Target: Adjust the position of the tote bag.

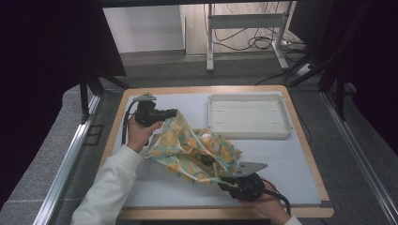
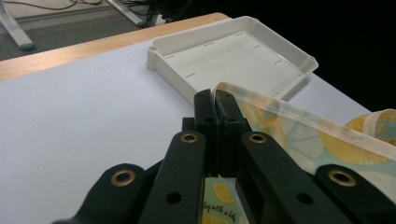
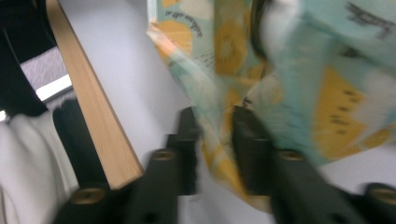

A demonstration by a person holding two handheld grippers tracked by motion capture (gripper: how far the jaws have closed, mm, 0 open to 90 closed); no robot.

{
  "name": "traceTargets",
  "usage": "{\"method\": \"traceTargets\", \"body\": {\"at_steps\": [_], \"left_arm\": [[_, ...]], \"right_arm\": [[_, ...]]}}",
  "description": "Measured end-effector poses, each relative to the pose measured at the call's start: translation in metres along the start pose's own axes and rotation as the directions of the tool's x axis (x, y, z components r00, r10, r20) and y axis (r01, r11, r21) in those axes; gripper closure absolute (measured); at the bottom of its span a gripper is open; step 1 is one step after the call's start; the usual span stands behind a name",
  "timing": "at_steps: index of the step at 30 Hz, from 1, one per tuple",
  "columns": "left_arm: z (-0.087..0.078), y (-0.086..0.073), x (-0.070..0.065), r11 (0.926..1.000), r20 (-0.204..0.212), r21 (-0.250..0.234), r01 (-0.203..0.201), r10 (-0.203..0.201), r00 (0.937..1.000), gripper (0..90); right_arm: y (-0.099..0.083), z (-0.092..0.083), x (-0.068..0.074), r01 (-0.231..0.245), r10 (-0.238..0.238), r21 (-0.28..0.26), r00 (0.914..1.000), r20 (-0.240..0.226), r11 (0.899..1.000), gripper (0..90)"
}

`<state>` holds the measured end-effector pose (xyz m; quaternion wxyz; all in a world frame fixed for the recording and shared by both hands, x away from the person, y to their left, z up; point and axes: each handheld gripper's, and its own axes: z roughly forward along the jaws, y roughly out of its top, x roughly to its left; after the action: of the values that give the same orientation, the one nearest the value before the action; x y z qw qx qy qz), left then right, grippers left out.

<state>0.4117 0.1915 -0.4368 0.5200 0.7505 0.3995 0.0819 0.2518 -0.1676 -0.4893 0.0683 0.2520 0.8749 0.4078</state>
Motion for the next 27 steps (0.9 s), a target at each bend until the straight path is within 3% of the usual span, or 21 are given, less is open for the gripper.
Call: {"method": "traceTargets", "body": {"at_steps": [4,8,11,12,14,16,18,20,24,27], "left_arm": [[-0.003,0.002,-0.001,1.0,0.003,-0.006,-0.004,0.004,1.0,90.0],[-0.005,0.003,-0.003,0.9999,0.01,-0.014,-0.006,0.006,0.9999,90.0],[-0.008,0.005,-0.007,0.9996,0.017,-0.022,-0.015,0.015,0.9997,90.0],[-0.009,0.005,-0.007,0.9996,0.019,-0.024,-0.016,0.016,0.9997,90.0],[-0.011,0.006,-0.009,0.9993,0.023,-0.032,-0.017,0.018,0.9996,90.0],[-0.014,0.008,-0.011,0.9991,0.028,-0.038,-0.019,0.02,0.9994,90.0],[-0.016,0.01,-0.013,0.9987,0.032,-0.046,-0.02,0.022,0.9993,90.0],[-0.017,0.01,-0.014,0.9986,0.037,-0.048,-0.023,0.024,0.999,90.0],[-0.015,0.01,-0.015,0.9987,0.039,-0.045,-0.023,0.025,0.9989,90.0],[-0.016,0.01,-0.014,0.9988,0.039,-0.044,-0.02,0.022,0.999,90.0]], "right_arm": [[0.017,-0.014,0.005,-0.032,0.033,-0.105,0.9994,0.007,0.994,54.6],[0.04,-0.023,0.003,-0.044,0.052,-0.197,0.998,0.035,0.979,52.7],[0.053,-0.03,-0.002,-0.051,0.063,-0.234,0.9971,0.042,0.971,54.3],[0.057,-0.032,-0.003,-0.041,0.059,-0.225,0.9956,0.073,0.974,55.7],[0.06,-0.029,-0.006,-0.05,0.065,-0.187,0.9951,0.074,0.981,58.0],[0.057,-0.019,-0.009,-0.052,0.06,-0.12,0.9957,0.07,0.991,58.9],[0.05,-0.003,-0.013,-0.051,0.054,-0.031,0.9928,0.107,0.998,59.5],[0.046,0.007,-0.021,-0.053,0.051,0.01,0.9855,0.162,0.999,59.5],[0.045,0.022,-0.037,-0.064,0.051,0.054,0.9773,0.205,0.997,52.3],[0.043,0.036,-0.047,-0.073,0.055,0.078,0.9767,0.207,0.994,49.8]]}}
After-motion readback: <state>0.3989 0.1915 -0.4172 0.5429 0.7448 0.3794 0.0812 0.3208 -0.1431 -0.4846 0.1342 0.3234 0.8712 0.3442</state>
